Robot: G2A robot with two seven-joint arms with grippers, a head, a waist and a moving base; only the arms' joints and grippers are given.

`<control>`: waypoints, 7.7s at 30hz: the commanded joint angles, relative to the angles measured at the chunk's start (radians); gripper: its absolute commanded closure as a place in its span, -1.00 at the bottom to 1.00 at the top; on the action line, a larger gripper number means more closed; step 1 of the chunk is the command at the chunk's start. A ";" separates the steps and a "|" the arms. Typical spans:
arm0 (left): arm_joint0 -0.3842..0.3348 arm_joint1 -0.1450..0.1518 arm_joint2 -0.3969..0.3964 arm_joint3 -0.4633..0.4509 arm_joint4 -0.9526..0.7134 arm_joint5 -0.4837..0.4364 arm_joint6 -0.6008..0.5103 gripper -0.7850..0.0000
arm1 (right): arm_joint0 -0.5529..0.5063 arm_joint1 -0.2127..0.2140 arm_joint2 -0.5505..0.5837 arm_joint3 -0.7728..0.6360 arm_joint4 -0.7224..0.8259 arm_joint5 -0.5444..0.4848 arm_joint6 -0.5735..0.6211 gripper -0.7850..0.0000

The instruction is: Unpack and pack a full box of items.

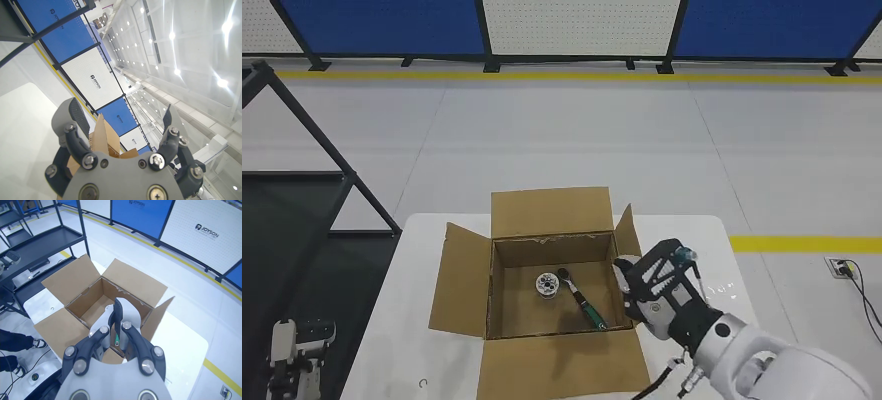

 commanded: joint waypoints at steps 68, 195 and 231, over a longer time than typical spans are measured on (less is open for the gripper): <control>0.000 0.000 0.000 0.000 0.000 0.000 0.000 -1.00 | -0.173 0.081 0.335 0.508 0.119 0.097 -0.115 1.00; 0.000 0.000 0.000 0.000 0.000 0.000 0.000 -1.00 | 0.245 -0.066 -0.323 0.442 0.125 -0.109 -0.177 -1.00; -0.250 0.052 0.135 0.104 0.071 0.066 -0.563 -1.00 | -0.039 0.010 0.183 0.370 0.651 0.036 -0.143 -1.00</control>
